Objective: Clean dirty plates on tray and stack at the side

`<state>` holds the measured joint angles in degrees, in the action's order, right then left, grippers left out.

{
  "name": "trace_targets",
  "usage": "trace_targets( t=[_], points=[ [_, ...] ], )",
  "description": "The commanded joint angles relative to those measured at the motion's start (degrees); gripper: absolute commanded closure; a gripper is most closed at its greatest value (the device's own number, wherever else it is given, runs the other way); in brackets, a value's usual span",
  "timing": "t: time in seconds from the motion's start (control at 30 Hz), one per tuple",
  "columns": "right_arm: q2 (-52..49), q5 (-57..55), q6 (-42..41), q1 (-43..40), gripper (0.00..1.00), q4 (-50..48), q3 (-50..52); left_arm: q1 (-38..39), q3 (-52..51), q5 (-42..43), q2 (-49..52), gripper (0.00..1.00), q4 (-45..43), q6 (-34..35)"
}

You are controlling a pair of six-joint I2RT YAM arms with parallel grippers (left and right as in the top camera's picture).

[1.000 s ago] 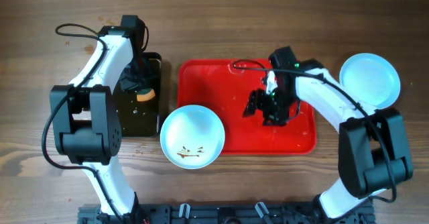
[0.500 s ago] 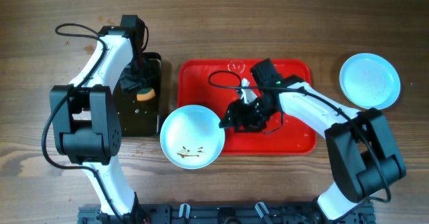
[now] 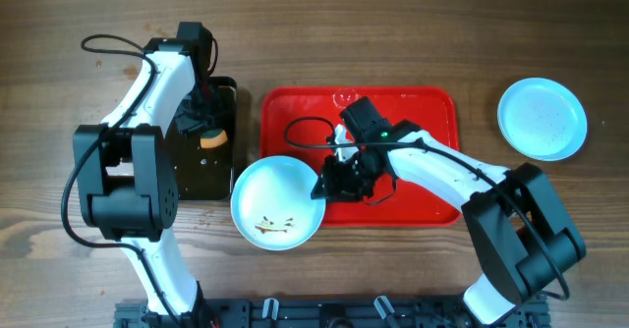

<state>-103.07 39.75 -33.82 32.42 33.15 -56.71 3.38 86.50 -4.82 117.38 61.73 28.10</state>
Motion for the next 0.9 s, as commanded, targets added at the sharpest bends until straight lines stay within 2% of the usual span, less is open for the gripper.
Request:
trace_targets(
  t=[0.0, 0.03, 0.07, 0.1, 0.13, 0.2, 0.23, 0.33, 0.53, 0.7, 0.73, 0.8, 0.83, 0.87],
  points=[
    [-0.61, -2.51, -0.90, 0.04, 0.83, 0.02, 0.17, 0.04, -0.42, -0.13, 0.72, 0.96, 0.31, -0.72],
    [-0.61, -2.51, -0.90, 0.04, 0.88, -0.09, 0.17, 0.04, -0.42, -0.13, 0.72, 0.96, 0.39, -0.72],
    [-0.61, -2.73, -0.90, 0.04, 0.82, -0.11, 0.17, 0.04, -0.42, -0.13, 0.72, 0.96, 0.42, -0.74],
    [-0.61, -2.91, -0.92, 0.04, 0.70, -0.09, 0.17, 0.04, -0.42, -0.13, 0.72, 0.96, 0.42, -0.74],
    [-0.61, -2.99, -0.94, 0.04, 0.67, -0.11, 0.22, 0.04, -0.42, -0.13, 0.72, 0.96, 0.42, -0.74],
    [-0.61, -4.26, -2.05, 0.17, 0.70, 0.04, 0.22, 0.04, -0.42, -0.13, 0.72, 0.96, 0.42, -0.79],
    [-0.61, -4.87, -2.40, 0.59, 0.67, -0.17, 0.39, 0.04, -0.42, -0.13, 0.72, 0.96, 0.42, -0.81],
    [-0.61, -5.18, -3.87, 1.18, 0.65, -2.38, 2.38, 0.04, -0.42, -0.13, 0.72, 0.96, 0.39, -0.92],
    [-0.66, -5.05, -5.46, 2.47, 0.66, -5.75, 3.10, 0.04, -0.42, -0.13, 0.72, 0.96, 0.35, -0.92],
    [-0.68, -5.73, -8.04, 4.61, 0.73, -8.11, 3.10, 0.04, -0.42, -0.13, 0.72, 0.96, 0.33, -0.92],
    [-0.74, -6.36, -8.66, 5.25, 0.80, -8.35, 3.10, 0.04, -0.42, -0.15, 0.72, 0.96, 0.33, -0.92],
    [-1.40, -6.43, -9.66, 5.88, 0.87, -8.68, 3.10, 0.04, -0.42, -0.13, 0.72, 0.96, 0.37, -0.94],
    [-2.16, -6.49, -9.88, 6.05, 0.96, -8.66, 3.10, 0.04, -0.42, -0.15, 0.72, 0.96, 0.37, -0.94],
    [-3.04, -6.47, -10.08, 6.16, 0.96, -8.57, 3.10, 0.04, -0.42, -0.13, 0.72, 0.96, 0.39, -0.94]
  ],
)
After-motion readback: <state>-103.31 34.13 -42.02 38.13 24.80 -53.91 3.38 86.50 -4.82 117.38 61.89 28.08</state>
